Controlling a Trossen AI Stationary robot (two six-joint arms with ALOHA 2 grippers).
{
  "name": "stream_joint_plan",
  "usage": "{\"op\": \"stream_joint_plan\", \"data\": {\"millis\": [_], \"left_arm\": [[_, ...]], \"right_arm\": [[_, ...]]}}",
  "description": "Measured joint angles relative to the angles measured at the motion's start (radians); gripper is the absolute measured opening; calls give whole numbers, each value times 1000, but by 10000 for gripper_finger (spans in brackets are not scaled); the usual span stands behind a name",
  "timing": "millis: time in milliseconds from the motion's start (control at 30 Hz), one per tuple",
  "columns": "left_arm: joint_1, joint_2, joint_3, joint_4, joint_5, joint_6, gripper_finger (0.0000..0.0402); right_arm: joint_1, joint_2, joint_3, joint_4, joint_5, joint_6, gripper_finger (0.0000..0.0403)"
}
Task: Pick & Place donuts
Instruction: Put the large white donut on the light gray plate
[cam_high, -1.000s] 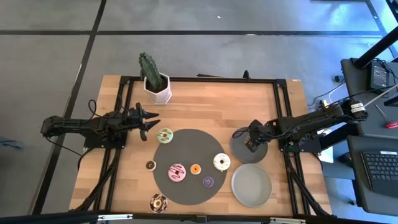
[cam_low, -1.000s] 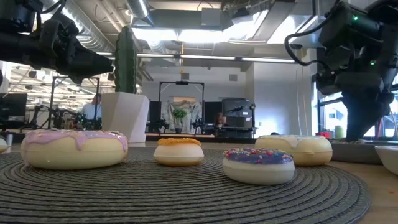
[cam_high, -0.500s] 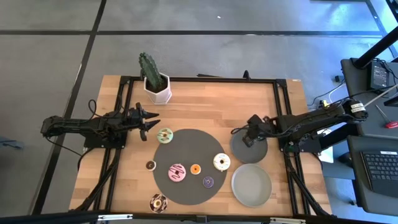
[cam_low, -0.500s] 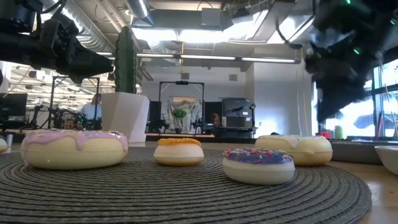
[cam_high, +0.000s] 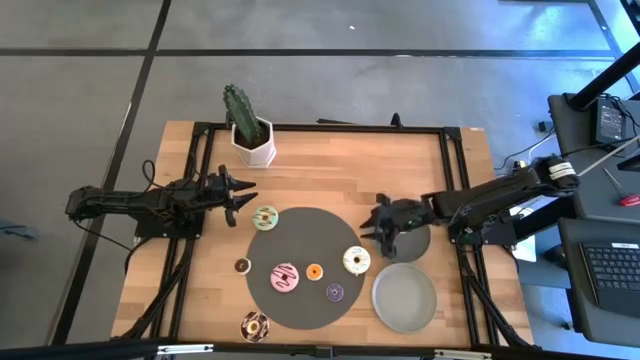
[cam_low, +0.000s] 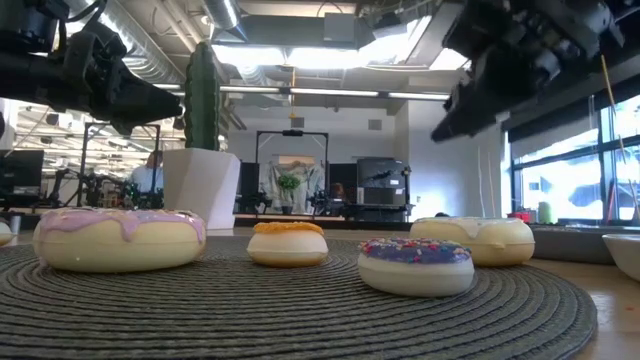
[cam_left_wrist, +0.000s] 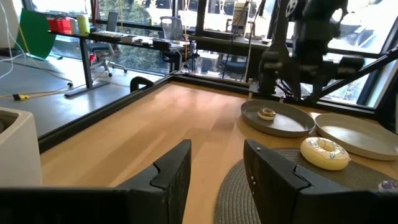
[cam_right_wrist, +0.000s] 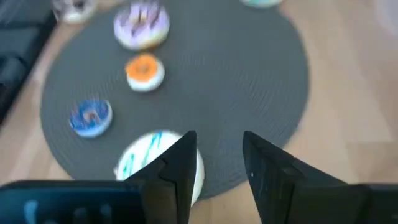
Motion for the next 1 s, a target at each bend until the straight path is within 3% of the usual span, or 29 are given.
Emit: {"op": "stream_joint_plan", "data": {"millis": [533,833,1000], "left_arm": [[0,2,0,-29,3,-48,143],[0,2,0,-56,3,-61,143],[0,2,0,-56,3,-61,143]], "right_arm": [[72,348,242,-237,-10,-38,133],[83,432,284,-248,-6,-105,132],[83,433,284,-254,-7,-83,95]]}}
